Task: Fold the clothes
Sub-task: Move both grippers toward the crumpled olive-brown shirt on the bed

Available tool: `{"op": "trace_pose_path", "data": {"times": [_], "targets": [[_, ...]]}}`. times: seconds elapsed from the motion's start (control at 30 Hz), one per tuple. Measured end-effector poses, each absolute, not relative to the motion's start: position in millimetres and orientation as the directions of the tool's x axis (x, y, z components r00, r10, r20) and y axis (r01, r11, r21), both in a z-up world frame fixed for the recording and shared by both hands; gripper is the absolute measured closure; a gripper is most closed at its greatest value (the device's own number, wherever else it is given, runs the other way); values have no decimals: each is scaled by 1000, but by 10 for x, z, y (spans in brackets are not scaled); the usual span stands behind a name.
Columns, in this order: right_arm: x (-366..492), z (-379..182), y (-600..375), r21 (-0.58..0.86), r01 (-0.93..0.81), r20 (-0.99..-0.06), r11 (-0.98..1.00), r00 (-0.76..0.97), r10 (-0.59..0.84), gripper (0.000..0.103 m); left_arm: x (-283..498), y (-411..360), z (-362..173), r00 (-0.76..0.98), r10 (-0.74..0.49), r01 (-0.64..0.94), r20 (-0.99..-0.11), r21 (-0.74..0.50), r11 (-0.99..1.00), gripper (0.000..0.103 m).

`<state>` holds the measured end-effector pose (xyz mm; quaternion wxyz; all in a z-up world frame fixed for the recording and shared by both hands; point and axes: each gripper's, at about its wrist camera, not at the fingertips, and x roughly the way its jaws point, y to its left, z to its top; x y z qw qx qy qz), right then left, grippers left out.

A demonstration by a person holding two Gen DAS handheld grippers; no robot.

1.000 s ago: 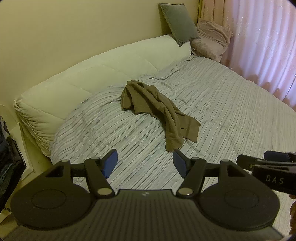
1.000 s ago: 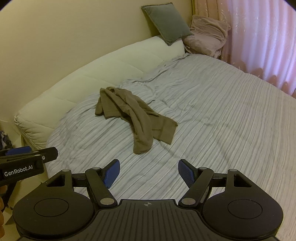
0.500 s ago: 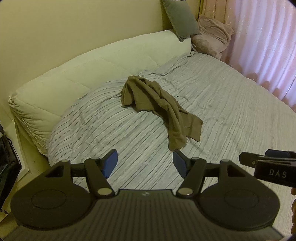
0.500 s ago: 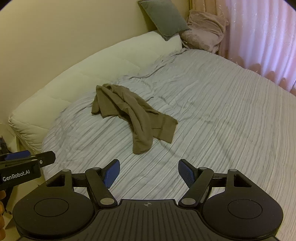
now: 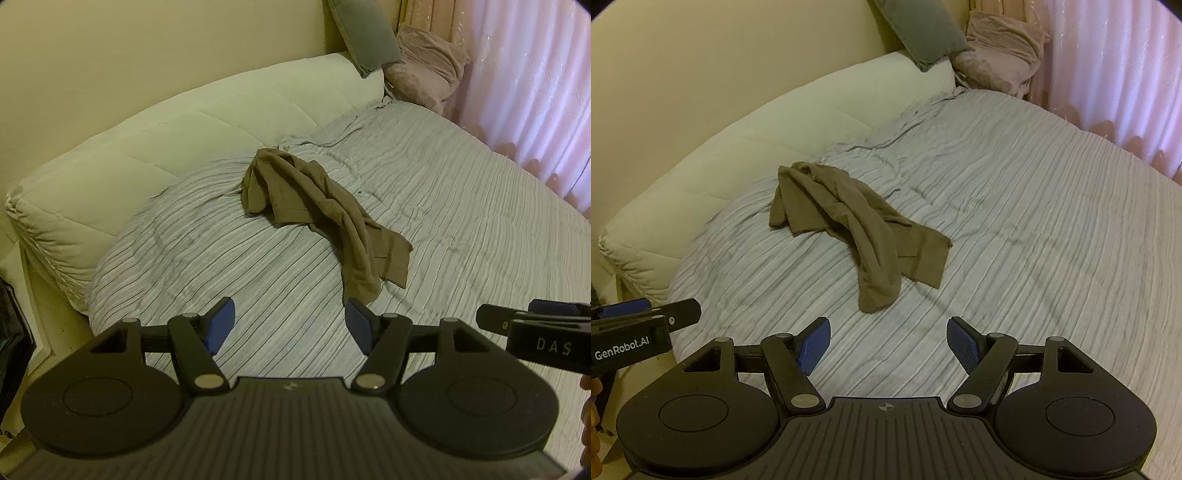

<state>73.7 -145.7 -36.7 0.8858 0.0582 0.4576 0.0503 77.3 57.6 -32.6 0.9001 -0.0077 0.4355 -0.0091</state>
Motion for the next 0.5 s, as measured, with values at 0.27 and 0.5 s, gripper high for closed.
{"op": "trace_pose_path", "data": {"times": [0.27,0.5], "targets": [[1007,-521,-1515,173,-24,-828,985,538,159,30,997,609,-442,595,-40,12,-803,-40,999,41],[1247,-742,-1689,239,11,-837,971,509,200,30,1247,662,-649,560,-50,18,-827,-48,999,41]]}}
